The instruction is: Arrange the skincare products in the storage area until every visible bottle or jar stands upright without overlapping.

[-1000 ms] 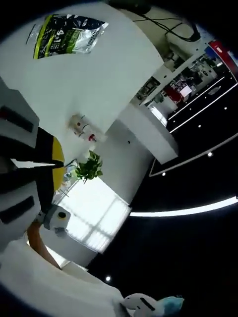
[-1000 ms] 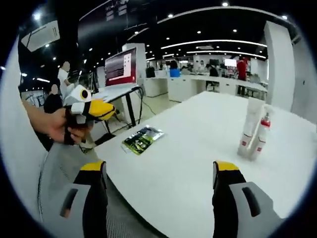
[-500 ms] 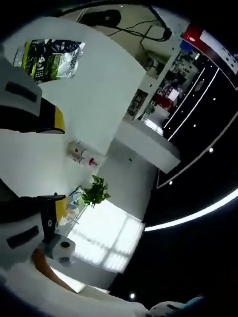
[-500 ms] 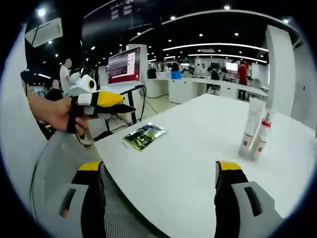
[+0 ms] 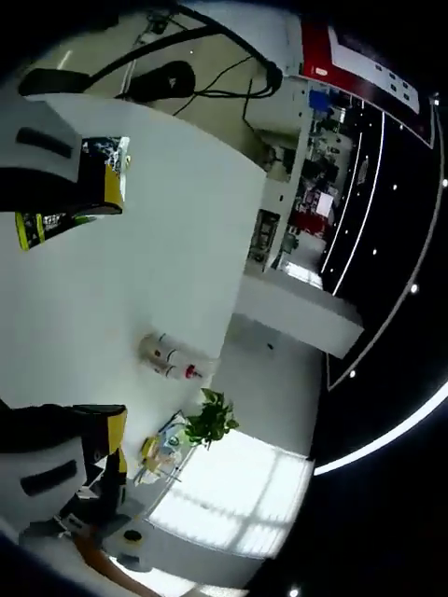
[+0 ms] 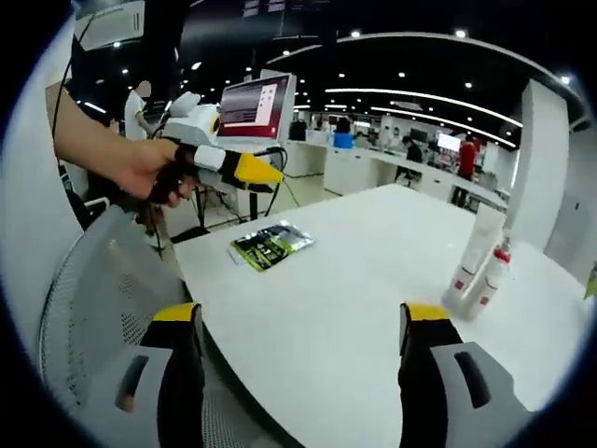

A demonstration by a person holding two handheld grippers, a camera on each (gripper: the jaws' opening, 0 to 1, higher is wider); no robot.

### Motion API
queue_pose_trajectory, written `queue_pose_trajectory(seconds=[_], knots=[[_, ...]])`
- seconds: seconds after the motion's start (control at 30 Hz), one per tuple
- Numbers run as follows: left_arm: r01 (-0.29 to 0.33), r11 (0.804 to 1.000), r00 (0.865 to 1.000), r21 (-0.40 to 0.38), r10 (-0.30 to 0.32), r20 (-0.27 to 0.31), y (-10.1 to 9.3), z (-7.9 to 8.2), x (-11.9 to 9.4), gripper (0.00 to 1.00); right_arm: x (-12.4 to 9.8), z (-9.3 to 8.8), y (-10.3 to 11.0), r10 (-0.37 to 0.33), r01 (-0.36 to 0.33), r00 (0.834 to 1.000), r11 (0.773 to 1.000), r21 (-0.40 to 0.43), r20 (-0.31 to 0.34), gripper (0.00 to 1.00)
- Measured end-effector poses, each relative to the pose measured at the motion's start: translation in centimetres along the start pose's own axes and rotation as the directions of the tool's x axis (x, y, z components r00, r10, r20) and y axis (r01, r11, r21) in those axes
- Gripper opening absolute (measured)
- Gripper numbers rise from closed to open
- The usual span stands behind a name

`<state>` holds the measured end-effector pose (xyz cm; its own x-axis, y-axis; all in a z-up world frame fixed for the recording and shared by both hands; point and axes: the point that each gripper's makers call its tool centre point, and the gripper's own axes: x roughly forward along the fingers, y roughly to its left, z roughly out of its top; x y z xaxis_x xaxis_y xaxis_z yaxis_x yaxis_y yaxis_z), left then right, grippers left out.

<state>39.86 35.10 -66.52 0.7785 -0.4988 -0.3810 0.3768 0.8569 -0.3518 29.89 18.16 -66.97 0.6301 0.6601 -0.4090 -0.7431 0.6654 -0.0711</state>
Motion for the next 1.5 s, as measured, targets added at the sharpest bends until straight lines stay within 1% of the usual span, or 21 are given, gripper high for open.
queue_pose_trajectory(seconds=[0.1,0.17,0.2,0.27,0.3,0.33,0.4,0.43,0.53,0.57,0.6,0.67,0.83,0.87,0.9,0.97,1.0,1.17,1.23,1.33,1.5], knots=[[-0.123,0.992,0.991,0.004,0.123,-0.058,2.9,-0.6,1.0,0.98,0.0,0.0,0.1,-0.005,0.005,1.0,1.0,-0.008,-0.001,0.81],[-0.17,0.985,0.981,-0.01,0.169,-0.093,4.0,-1.1,1.3,1.0,0.0,-0.2,0.3,-0.004,0.004,1.0,0.999,-0.042,-0.006,0.81],[-0.217,0.976,0.969,-0.011,0.214,-0.125,5.0,-1.7,1.4,1.0,0.0,-0.3,0.4,-0.005,0.005,1.0,0.998,-0.059,-0.01,0.81],[-0.269,0.963,0.953,-0.008,0.265,-0.148,6.3,-2.2,1.7,1.0,0.0,-0.8,0.4,-0.015,0.011,0.999,0.994,-0.113,-0.031,0.81],[-0.277,0.961,0.95,-0.007,0.272,-0.154,6.5,-2.4,1.7,1.0,0.0,-0.8,0.4,-0.016,0.012,0.999,0.993,-0.119,-0.033,0.81],[-0.317,0.948,0.933,0.0,0.312,-0.182,7.3,-2.9,1.8,1.0,0.1,-1.1,0.2,-0.024,0.019,0.999,0.991,-0.129,-0.039,0.81],[-0.35,0.936,0.918,0.044,0.352,-0.182,8.1,-3.1,1.9,1.0,0.0,-1.5,-0.3,-0.043,0.036,0.998,0.991,-0.126,-0.051,0.8],[-0.35,0.936,0.917,0.045,0.352,-0.186,8.1,-3.3,2.0,1.0,0.0,-1.5,-0.5,-0.048,0.042,0.998,0.992,-0.119,-0.048,0.8],[-0.367,0.927,0.892,0.076,0.374,-0.253,8.7,-4.9,2.6,1.0,-0.2,-1.6,-1.2,-0.073,0.067,0.996,0.991,-0.114,-0.048,0.78],[-0.367,0.927,0.891,0.076,0.374,-0.259,8.8,-5.1,2.7,1.0,-0.2,-1.6,-1.2,-0.074,0.068,0.996,0.991,-0.115,-0.048,0.78],[-0.372,0.926,0.881,0.073,0.376,-0.286,8.8,-5.7,3.0,1.0,-0.2,-1.6,-1.1,-0.074,0.067,0.996,0.99,-0.122,-0.048,0.77],[-0.379,0.921,0.872,0.093,0.389,-0.298,9.0,-6.1,3.2,1.0,-0.2,-1.7,-0.9,-0.069,0.061,0.996,0.988,-0.141,-0.056,0.76],[-0.417,0.899,0.832,0.135,0.437,-0.342,9.6,-6.9,3.6,1.0,-0.2,-1.7,-0.4,-0.052,0.042,0.997,0.986,-0.164,-0.058,0.75],[-0.414,0.899,0.831,0.145,0.438,-0.342,9.6,-6.9,3.7,1.0,-0.2,-1.8,-0.3,-0.049,0.038,0.997,0.986,-0.164,-0.061,0.75],[-0.414,0.894,0.82,0.17,0.447,-0.356,9.7,-7.1,3.8,1.0,-0.2,-1.7,-0.3,-0.045,0.035,0.997,0.985,-0.166,-0.058,0.74],[-0.409,0.895,0.819,0.177,0.446,-0.361,9.7,-7.4,4.0,1.0,-0.2,-1.7,-0.3,-0.044,0.034,0.998,0.986,-0.163,-0.055,0.74],[-0.415,0.891,0.808,0.184,0.454,-0.377,10.0,-7.8,3.9,1.0,-0.2,-1.7,-0.3,-0.046,0.036,0.997,0.986,-0.161,-0.057,0.74],[-0.416,0.887,0.787,0.202,0.462,-0.409,10.5,-9.1,3.8,1.0,-0.2,-1.7,-0.5,-0.055,0.045,0.997,0.986,-0.161,-0.059,0.73],[-0.412,0.888,0.785,0.204,0.46,-0.415,10.4,-9.5,3.6,1.0,-0.2,-1.8,-0.6,-0.057,0.046,0.997,0.984,-0.17,-0.061,0.73],[-0.412,0.887,0.773,0.207,0.461,-0.437,10.5,-10.2,3.4,1.0,-0.2,-1.8,-0.4,-0.052,0.041,0.997,0.984,-0.171,-0.061,0.72],[-0.402,0.887,0.765,0.226,0.461,-0.449,10.3,-10.7,3.4,1.0,-0.1,-2.0,-0.2,-0.04,0.027,0.997,0.983,-0.179,-0.07,0.71]])
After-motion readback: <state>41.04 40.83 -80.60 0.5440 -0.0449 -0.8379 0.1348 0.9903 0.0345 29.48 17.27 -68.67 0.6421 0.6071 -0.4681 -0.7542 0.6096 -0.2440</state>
